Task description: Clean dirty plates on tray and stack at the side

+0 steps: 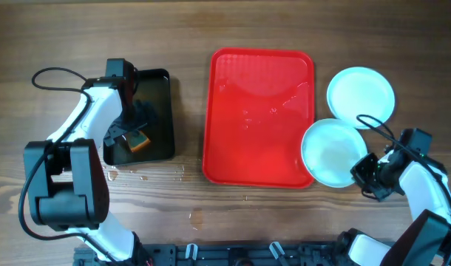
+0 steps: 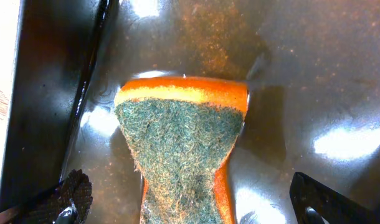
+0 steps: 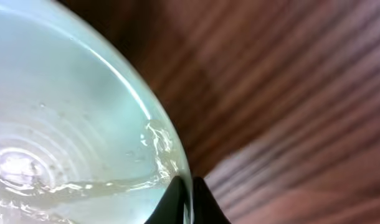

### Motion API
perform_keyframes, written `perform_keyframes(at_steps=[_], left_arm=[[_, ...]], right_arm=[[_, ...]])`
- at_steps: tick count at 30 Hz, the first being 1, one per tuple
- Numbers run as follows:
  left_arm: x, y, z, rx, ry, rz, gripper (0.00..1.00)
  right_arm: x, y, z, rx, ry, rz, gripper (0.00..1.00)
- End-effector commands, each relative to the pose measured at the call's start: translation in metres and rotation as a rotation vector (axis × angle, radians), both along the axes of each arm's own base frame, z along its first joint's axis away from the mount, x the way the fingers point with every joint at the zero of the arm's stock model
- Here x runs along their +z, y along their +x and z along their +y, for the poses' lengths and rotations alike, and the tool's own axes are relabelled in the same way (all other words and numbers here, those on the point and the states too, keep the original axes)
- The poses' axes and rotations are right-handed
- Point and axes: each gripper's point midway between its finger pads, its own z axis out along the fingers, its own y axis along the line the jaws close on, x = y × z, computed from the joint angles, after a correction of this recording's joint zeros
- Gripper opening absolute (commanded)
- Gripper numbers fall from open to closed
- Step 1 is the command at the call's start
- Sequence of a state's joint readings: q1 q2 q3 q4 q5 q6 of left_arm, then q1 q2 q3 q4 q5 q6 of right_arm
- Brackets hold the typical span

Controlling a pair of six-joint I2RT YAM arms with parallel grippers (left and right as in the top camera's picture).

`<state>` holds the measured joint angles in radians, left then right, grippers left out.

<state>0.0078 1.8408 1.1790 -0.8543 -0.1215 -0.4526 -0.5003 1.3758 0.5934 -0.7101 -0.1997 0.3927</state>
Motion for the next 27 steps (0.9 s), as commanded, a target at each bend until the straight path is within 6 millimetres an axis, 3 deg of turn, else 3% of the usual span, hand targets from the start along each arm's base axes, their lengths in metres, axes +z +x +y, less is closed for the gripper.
perform_keyframes(at_steps=[1,3,7,9,10,14,20,27], left_arm=[[0.002,0.001,0.000,0.000,-0.007,-0.009,1.00],[0.002,0.001,0.000,0.000,-0.007,-0.009,1.00],[0.002,0.001,0.000,0.000,-0.007,-0.009,1.00],[0.002,0.001,0.000,0.000,-0.007,-0.009,1.00],[0.002,0.001,0.000,0.000,-0.007,-0.009,1.00],[0.002,0.001,0.000,0.000,-0.007,-0.009,1.00],[0.002,0.001,0.000,0.000,-0.007,-0.009,1.00],[0.002,0.001,0.000,0.000,-0.007,-0.009,1.00]], right_arm=[[0.010,0.011,0.003,0.032,0.027,-0.051,0.04],[0.026,0.020,0.000,0.038,0.012,-0.088,0.04],[0.080,0.047,0.002,0.114,-0.071,-0.243,0.04],[0.134,0.076,0.022,0.243,-0.204,-0.452,0.04],[0.143,0.080,0.027,0.273,-0.244,-0.490,0.04],[0.161,0.092,0.035,0.322,-0.432,-0.537,0.04],[0.187,0.115,0.062,0.422,-0.777,-0.603,0.04],[0.221,0.127,0.115,0.697,-1.312,-0.583,0.04]])
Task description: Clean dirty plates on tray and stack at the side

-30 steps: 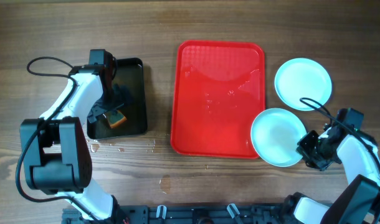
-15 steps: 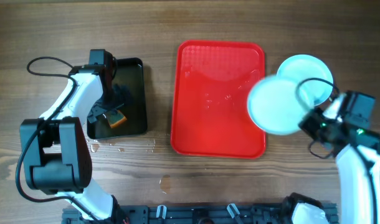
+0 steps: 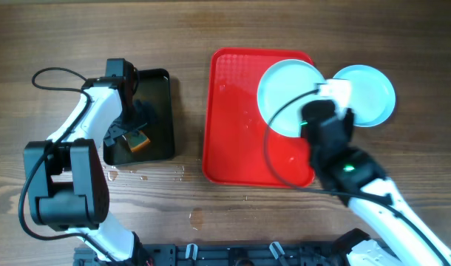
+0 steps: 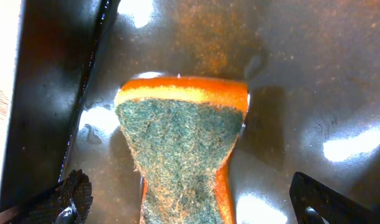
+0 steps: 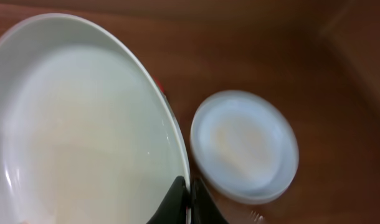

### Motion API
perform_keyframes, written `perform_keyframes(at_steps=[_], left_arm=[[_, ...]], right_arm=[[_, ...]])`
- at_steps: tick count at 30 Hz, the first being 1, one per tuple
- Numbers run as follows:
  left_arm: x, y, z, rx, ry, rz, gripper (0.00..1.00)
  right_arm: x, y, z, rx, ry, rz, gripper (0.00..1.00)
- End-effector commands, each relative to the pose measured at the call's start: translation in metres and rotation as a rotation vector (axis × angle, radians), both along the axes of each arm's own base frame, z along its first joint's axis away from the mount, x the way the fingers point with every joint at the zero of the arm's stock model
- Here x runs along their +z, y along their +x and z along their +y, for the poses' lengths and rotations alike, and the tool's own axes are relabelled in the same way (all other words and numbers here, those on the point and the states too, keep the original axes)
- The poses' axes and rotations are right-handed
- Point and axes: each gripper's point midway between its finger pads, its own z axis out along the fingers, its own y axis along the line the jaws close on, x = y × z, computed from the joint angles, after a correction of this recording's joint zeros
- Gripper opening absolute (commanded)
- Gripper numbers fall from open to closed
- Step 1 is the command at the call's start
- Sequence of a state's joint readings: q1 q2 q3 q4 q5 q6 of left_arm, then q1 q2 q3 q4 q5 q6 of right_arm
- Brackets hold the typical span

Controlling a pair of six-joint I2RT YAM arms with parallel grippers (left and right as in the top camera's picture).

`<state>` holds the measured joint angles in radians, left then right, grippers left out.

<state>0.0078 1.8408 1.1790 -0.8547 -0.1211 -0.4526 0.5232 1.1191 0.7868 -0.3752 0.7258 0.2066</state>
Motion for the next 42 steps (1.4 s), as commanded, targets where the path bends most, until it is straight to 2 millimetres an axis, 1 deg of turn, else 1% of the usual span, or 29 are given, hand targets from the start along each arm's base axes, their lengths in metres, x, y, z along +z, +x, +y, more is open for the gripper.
perform_keyframes(at_steps=[1,3,4,7,12,27,42], left_arm=[[0.002,0.001,0.000,0.000,-0.007,-0.010,1.00],[0.002,0.001,0.000,0.000,-0.007,-0.010,1.00],[0.002,0.001,0.000,0.000,-0.007,-0.009,1.00],[0.002,0.001,0.000,0.000,-0.007,-0.009,1.00],[0.002,0.001,0.000,0.000,-0.007,-0.009,1.00],[0.002,0.001,0.000,0.000,-0.007,-0.010,1.00],[0.002,0.001,0.000,0.000,-0.007,-0.010,1.00]], right_arm=[[0.028,-0.002,-0.005,-0.092,-0.433,-0.051,0.04],[0.034,0.001,0.012,-0.100,-0.623,-0.056,0.04],[0.036,0.002,0.017,-0.101,-0.656,-0.058,0.04],[0.042,0.004,0.029,-0.086,-0.719,-0.063,0.04],[0.052,0.004,0.042,-0.057,-0.719,-0.098,0.04],[0.051,0.006,0.047,-0.023,-0.722,-0.096,0.04],[0.054,0.007,0.048,-0.029,-0.706,-0.110,0.04]])
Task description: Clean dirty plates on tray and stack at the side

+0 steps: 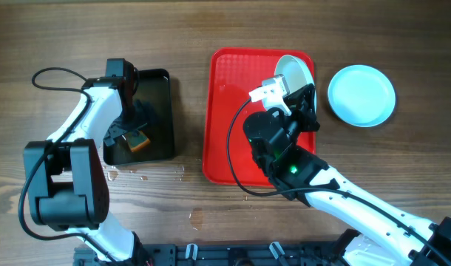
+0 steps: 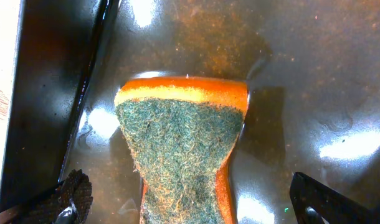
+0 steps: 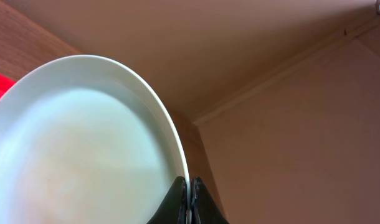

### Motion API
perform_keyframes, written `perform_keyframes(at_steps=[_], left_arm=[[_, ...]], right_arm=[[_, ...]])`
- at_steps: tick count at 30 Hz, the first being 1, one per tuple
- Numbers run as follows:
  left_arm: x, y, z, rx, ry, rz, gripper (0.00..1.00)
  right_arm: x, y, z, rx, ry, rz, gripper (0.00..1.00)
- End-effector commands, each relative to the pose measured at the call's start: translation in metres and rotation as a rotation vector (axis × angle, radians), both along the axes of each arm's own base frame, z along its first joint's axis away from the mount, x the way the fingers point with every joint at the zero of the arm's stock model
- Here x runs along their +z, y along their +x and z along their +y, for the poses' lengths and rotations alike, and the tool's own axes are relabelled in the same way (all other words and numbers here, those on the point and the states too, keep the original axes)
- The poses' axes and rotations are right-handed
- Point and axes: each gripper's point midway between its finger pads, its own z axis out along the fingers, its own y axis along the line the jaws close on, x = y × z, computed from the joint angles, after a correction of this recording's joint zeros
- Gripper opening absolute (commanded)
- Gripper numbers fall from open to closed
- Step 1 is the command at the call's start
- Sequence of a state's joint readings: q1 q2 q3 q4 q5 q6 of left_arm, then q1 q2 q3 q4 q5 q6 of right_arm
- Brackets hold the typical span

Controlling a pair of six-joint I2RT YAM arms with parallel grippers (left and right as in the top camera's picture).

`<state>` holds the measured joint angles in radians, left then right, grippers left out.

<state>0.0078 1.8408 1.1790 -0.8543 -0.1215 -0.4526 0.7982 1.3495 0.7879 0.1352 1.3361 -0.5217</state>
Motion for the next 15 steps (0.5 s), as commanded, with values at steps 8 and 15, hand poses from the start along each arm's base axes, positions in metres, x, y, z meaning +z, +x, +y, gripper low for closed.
perform_keyframes(at_steps=[8,15], left_arm=[[0.0021,0.0010,-0.0003,0.000,-0.007,-0.009,1.00],[0.0021,0.0010,-0.0003,0.000,-0.007,-0.009,1.00]], right_arm=[[0.0061,0.0001,0.0024,-0.002,0.010,-0.017,0.05],[0.0061,0.0002,0.0020,-0.006,0.030,-0.030,0.04]])
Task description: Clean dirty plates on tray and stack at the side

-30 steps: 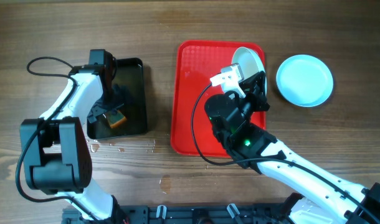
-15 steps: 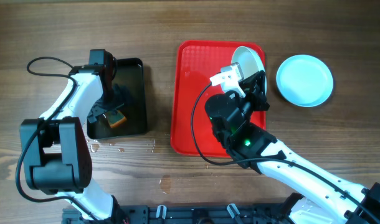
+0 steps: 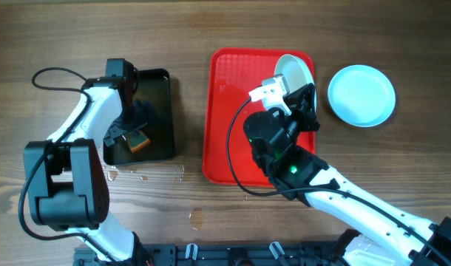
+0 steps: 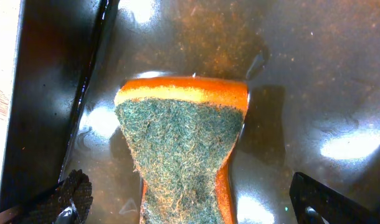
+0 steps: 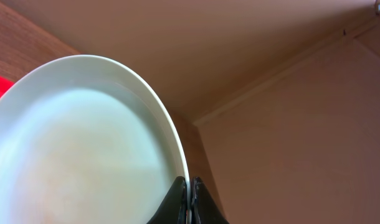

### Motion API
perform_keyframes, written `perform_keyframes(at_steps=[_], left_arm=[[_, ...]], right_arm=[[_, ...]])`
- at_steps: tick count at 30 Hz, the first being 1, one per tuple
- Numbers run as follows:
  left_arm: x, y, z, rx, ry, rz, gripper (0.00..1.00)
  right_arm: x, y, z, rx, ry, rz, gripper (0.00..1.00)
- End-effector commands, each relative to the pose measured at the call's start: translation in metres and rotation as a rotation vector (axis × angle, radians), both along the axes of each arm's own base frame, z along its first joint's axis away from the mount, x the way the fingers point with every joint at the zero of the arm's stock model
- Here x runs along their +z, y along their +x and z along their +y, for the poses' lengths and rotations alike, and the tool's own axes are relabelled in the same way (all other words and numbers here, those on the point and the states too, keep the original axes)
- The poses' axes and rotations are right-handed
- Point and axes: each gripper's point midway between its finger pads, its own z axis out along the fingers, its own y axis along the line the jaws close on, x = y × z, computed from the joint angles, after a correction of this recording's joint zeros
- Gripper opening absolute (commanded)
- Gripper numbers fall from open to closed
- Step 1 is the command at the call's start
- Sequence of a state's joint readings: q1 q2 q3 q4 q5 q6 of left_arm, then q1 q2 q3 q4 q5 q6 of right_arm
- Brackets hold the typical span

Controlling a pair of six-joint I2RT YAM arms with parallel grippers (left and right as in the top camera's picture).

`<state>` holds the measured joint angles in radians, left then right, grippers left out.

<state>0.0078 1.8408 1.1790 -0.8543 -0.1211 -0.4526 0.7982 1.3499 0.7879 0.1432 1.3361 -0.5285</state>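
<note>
My right gripper (image 5: 189, 198) is shut on the rim of a white plate (image 5: 84, 143), held tilted on edge over the back right of the red tray (image 3: 240, 111); overhead the plate (image 3: 293, 72) shows above the arm. A second white plate (image 3: 361, 95) lies on the table right of the tray. My left gripper (image 4: 190, 202) is open in the black basin (image 3: 155, 96), its fingers either side of an orange sponge (image 4: 184, 143) with a green scouring face.
The black basin holds shallow water. Water drops lie on the wood (image 3: 148, 176) in front of the basin. A cable (image 3: 52, 74) loops at the far left.
My right gripper first held the plate by its rim at the tray's front right corner. Then the plate was lifted over the tray's right back, partly over the second plate. By 0.5 s ago it stood tilted on edge above the tray. The left gripper stayed at the sponge throughout.
</note>
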Motion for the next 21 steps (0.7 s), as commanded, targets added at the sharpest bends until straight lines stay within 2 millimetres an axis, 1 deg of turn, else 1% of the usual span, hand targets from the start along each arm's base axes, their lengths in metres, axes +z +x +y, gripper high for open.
perform_keyframes(at_steps=[1,2,4,6,7,9,11,13,14,17,18,19,20,21], left_arm=[[0.002,0.001,0.000,0.000,-0.007,-0.009,1.00],[0.002,0.001,0.000,0.000,-0.007,-0.009,1.00],[0.002,0.001,0.000,0.000,-0.007,-0.009,1.00],[0.002,0.001,0.000,0.000,-0.007,-0.009,1.00],[0.002,0.001,0.000,0.000,-0.007,-0.009,1.00],[0.002,0.001,0.000,0.000,-0.007,-0.009,1.00],[0.002,0.001,0.000,0.000,-0.007,-0.009,1.00],[0.002,0.001,0.000,0.000,-0.007,-0.009,1.00],[0.002,0.001,0.000,0.000,-0.007,-0.009,1.00],[0.002,0.001,0.000,0.000,-0.007,-0.009,1.00],[0.002,0.001,0.000,0.000,-0.007,-0.009,1.00],[0.002,0.001,0.000,0.000,-0.007,-0.009,1.00],[0.002,0.001,0.000,0.000,-0.007,-0.009,1.00],[0.002,0.001,0.000,0.000,-0.007,-0.009,1.00]], right_arm=[[0.005,0.000,0.002,-0.010,0.067,-0.051,0.04],[0.002,0.003,-0.001,-0.013,0.140,-0.080,0.04],[-0.010,0.011,-0.003,0.012,0.215,-0.066,0.04],[-0.020,0.015,-0.005,0.029,0.253,-0.035,0.04],[-0.026,0.017,-0.006,0.037,0.270,-0.013,0.04],[-0.046,0.018,-0.010,0.047,0.335,0.051,0.04],[-0.063,0.018,-0.018,0.035,0.441,0.108,0.04],[-0.073,0.019,-0.022,0.042,0.583,0.174,0.04],[-0.074,0.020,-0.022,0.051,0.663,0.207,0.04],[-0.067,0.025,-0.032,0.093,0.901,0.271,0.04],[-0.064,0.027,-0.042,0.098,1.001,0.275,0.04],[-0.063,0.028,-0.056,0.081,1.103,0.267,0.04],[-0.064,0.029,-0.066,0.064,1.159,0.260,0.04],[-0.065,0.030,-0.080,0.044,1.228,0.255,0.04]])
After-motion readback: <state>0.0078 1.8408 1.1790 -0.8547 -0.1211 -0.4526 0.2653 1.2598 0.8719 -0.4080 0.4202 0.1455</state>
